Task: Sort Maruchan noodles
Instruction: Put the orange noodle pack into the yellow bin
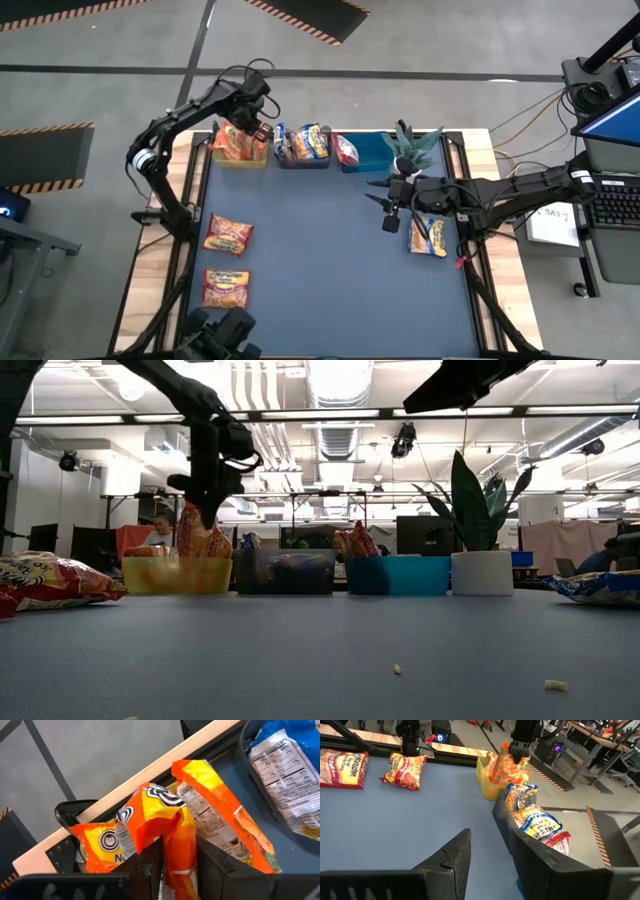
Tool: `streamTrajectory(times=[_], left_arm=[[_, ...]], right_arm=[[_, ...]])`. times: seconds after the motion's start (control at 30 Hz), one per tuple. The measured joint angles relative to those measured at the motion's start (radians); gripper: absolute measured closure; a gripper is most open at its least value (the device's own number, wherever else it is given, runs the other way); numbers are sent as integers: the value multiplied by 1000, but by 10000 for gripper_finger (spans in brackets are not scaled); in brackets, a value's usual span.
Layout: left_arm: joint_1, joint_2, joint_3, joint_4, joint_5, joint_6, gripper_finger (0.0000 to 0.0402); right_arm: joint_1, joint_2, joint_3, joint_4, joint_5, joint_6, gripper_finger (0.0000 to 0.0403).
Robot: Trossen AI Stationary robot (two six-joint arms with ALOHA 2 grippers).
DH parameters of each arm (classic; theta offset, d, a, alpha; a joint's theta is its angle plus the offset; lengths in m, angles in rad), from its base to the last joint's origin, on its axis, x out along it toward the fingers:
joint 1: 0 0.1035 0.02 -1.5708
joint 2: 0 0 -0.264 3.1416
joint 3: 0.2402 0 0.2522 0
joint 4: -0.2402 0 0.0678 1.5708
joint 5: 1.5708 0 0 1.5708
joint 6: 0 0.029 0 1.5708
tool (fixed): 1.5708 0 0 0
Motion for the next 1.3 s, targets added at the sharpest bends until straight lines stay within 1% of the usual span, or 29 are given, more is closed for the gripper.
streamTrajectory(times=[0.37,0.5,0.63,0.83,1.03,1.3], left_arm=[[0,23,-7,7,-9,3,327],[0,23,-21,14,-51,3,327],[0,23,-53,26,-54,3,327],[-3,23,-124,97,-52,-1,326],[-11,23,-163,136,-51,-7,326],[-13,20,-142,135,-50,-21,326]], right_arm=[[0,0,-2,0,0,32,272],[0,0,-2,0,0,37,277],[0,0,-2,1,-1,46,277],[0,0,-3,0,-1,51,278],[0,0,-3,1,-2,51,273],[0,0,-3,1,-8,51,278]])
